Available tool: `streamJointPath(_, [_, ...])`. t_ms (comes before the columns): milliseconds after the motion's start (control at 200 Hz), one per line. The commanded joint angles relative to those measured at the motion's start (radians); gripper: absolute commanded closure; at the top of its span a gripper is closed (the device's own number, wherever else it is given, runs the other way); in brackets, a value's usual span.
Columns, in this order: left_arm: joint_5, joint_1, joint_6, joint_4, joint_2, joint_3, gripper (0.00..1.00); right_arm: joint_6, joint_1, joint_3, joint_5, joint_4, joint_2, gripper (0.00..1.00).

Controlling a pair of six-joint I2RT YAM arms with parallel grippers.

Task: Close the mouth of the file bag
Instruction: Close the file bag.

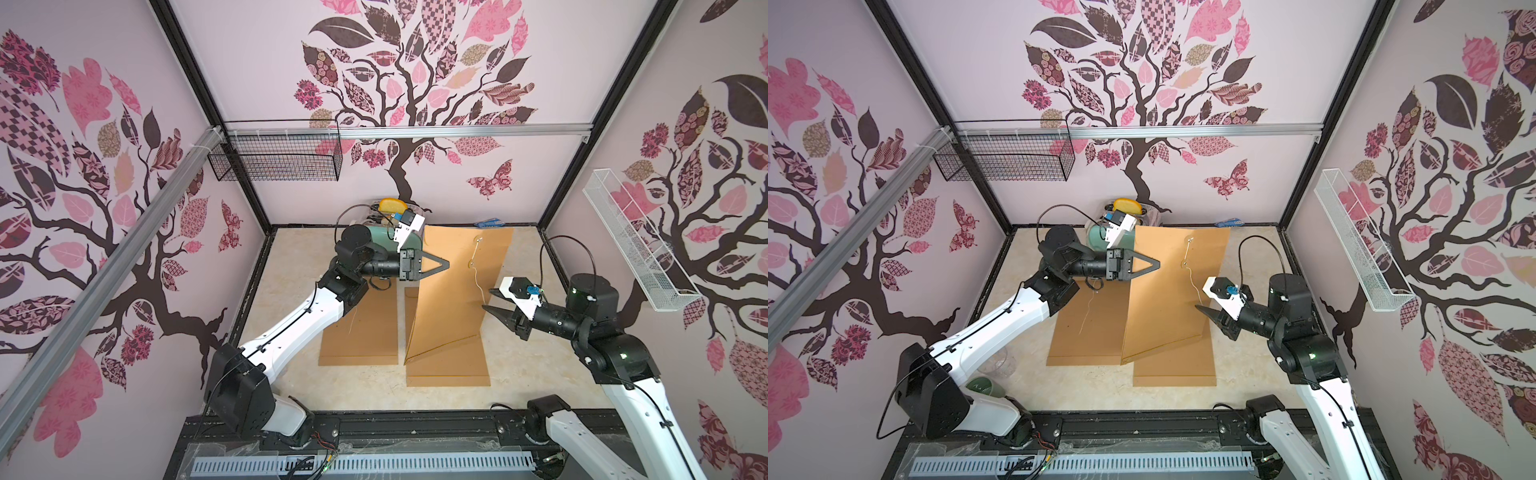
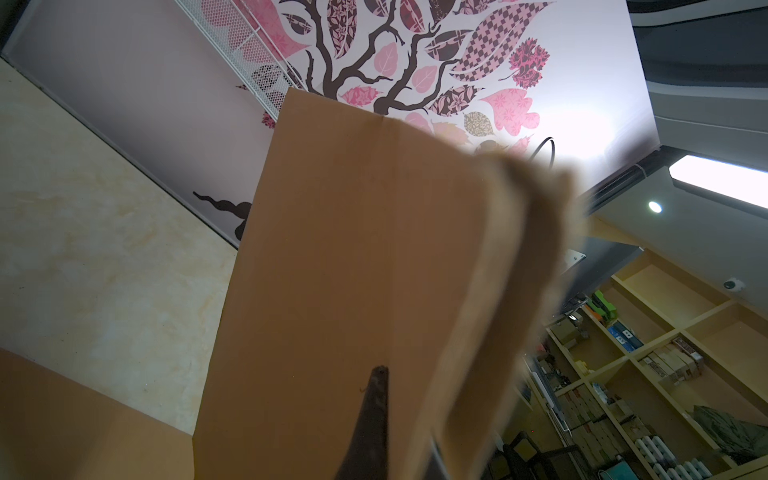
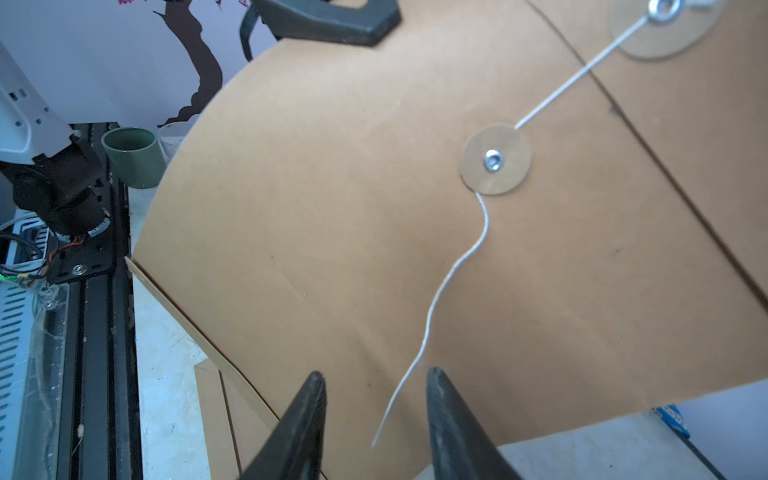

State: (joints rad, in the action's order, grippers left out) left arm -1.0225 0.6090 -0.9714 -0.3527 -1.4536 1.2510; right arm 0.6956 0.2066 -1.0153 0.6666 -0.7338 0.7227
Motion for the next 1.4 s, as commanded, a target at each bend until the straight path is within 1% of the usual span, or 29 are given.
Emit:
streamJointPath(0, [-0.003, -0.004, 0.046, -0.013, -0.007, 0.019, 1.00, -0.034, 0.004, 0.008, -0.069, 0.051, -0.003, 0.41])
streamJointPath(25, [-0.007, -0.004, 0.049, -0.016, -0.007, 0.019, 1.00, -0.041, 0.005, 0.014, -0.076, 0.066, -0.006, 0.39])
streamJointPath(215, [-0.034, -0.003, 0.040, -0.051, 0.002, 0.015, 1.00, -0.075, 0.004, 0.044, -0.091, 0.166, -0.001, 0.29])
streamJointPath(295, [-0.031, -0.002, 0.062, -0.041, 0.017, 0.013, 1.00, -0.113, 0.004, 0.050, -0.098, 0.202, 0.017, 0.28])
streamJointPath(360, [-0.030, -0.003, 0.083, -0.030, 0.025, 0.013, 1.00, -0.148, 0.004, 0.063, -0.077, 0.242, 0.029, 0.28])
streamJointPath(445, [-0.036, 0.001, 0.084, -0.036, 0.022, 0.013, 1.00, -0.234, 0.004, 0.078, -0.072, 0.310, 0.039, 0.28])
streamJointPath(515, [-0.040, 0.005, 0.073, -0.058, 0.019, 0.011, 1.00, -0.275, 0.007, 0.093, -0.058, 0.355, 0.045, 0.28])
streamJointPath(575, [-0.039, 0.011, 0.057, -0.083, 0.021, 0.010, 1.00, -0.287, 0.014, 0.104, -0.079, 0.372, 0.050, 0.30])
streamJointPath(645, [-0.037, 0.017, 0.037, -0.106, 0.021, 0.013, 1.00, -0.313, 0.028, 0.130, -0.135, 0.413, 0.048, 0.33])
streamJointPath(795, [-0.032, 0.023, 0.024, -0.112, 0.022, 0.023, 1.00, -0.348, 0.088, 0.194, -0.179, 0.511, 0.032, 0.44])
streamJointPath(910, [-0.027, 0.027, 0.019, -0.113, 0.024, 0.025, 1.00, -0.381, 0.143, 0.217, -0.259, 0.556, 0.039, 0.45])
streamJointPath(940, [-0.027, 0.028, 0.019, -0.112, 0.024, 0.025, 1.00, -0.408, 0.147, 0.222, -0.270, 0.577, 0.041, 0.45])
streamJointPath(1040, [-0.027, 0.030, 0.016, -0.113, 0.024, 0.022, 1.00, -0.469, 0.146, 0.247, -0.266, 0.668, 0.038, 0.45])
streamJointPath(1130, [-0.029, 0.031, 0.011, -0.121, 0.025, 0.018, 1.00, -0.484, 0.146, 0.245, -0.279, 0.691, 0.050, 0.49])
streamJointPath(1190, [-0.031, 0.030, 0.008, -0.124, 0.029, 0.017, 1.00, -0.487, 0.146, 0.245, -0.291, 0.700, 0.059, 0.58])
streamJointPath(1260, [-0.031, 0.030, 0.005, -0.128, 0.032, 0.016, 1.00, -0.500, 0.146, 0.255, -0.311, 0.733, 0.064, 0.65])
streamJointPath(1325, [-0.029, 0.031, -0.004, -0.136, 0.032, 0.017, 1.00, -0.514, 0.146, 0.263, -0.309, 0.761, 0.072, 0.65])
streamJointPath(1395, [-0.029, 0.031, -0.009, -0.141, 0.029, 0.019, 1.00, -0.537, 0.146, 0.273, -0.264, 0.797, 0.075, 0.66])
